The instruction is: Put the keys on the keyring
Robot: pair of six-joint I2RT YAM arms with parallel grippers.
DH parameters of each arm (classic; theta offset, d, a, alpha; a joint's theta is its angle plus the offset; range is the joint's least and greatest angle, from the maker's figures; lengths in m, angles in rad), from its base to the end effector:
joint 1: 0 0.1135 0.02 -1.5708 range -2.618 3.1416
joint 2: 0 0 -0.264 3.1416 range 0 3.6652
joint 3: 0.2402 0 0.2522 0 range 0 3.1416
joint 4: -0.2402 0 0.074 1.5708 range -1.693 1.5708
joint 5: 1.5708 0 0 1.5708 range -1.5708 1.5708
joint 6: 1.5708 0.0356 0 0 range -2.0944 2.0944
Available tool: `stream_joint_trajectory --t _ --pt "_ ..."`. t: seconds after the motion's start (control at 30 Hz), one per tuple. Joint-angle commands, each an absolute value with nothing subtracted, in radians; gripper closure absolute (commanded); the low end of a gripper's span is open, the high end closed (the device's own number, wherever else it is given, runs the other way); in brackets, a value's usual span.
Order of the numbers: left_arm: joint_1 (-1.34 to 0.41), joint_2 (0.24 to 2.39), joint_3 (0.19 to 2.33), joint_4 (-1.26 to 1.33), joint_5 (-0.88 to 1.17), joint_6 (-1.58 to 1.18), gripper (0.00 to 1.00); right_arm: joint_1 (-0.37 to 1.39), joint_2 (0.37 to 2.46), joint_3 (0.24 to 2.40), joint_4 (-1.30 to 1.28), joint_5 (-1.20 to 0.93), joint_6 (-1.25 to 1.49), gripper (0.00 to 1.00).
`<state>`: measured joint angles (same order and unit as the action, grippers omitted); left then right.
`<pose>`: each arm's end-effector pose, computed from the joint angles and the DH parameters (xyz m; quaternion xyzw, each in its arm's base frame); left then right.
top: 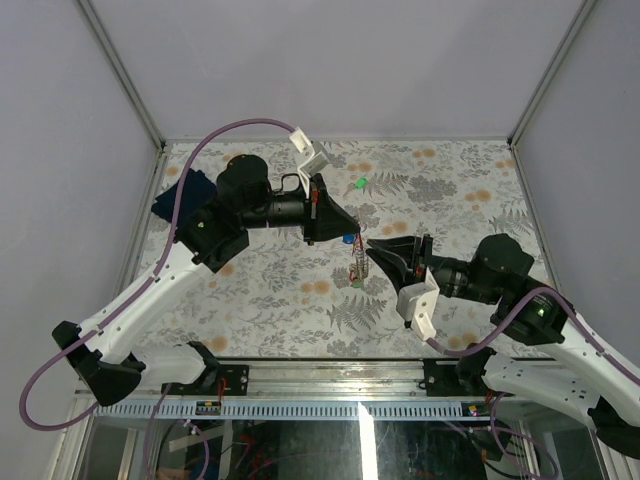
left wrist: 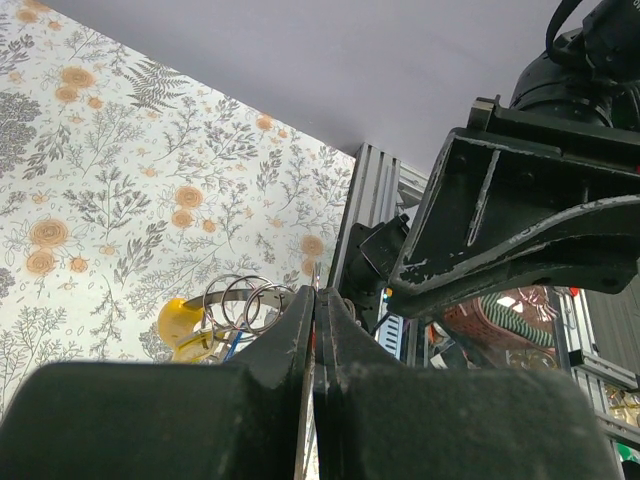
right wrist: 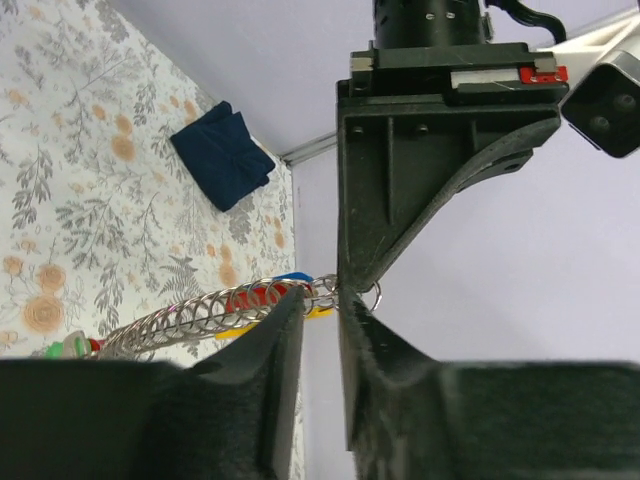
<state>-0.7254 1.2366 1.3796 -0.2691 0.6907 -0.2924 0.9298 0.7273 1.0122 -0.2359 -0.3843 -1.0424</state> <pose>0.1854 -0.1947 0.4444 0.3702 0.6414 -0.5249 0.4195 0.0777 0.1265 0.4207 -0.6408 0.2583 0.0915 0.7172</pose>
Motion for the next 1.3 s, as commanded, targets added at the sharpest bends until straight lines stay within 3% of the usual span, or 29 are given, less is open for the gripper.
stream_joint_trajectory --t 0.0,0.13,0.93,1.27 --pt "-0.72 1.222 1.394 -0.206 0.686 -0.314 1.0 0.941 0.749 1.069 -0.317 -0.399 -1.185 0.69" --pt "-0.719 1.225 1.395 -0.2 0.688 -0.316 1.0 0.941 0.784 1.111 -0.373 -0.392 -1.231 0.64" --pt "-0.719 1.223 1.399 -0.209 0.696 -0.311 1.0 0.94 0.824 1.128 -0.407 -0.345 -1.297 0.63" --pt "-0.719 1.22 1.393 -0.21 0.697 -0.308 1.0 0.941 0.808 1.091 -0.305 -0.327 -1.271 0.72"
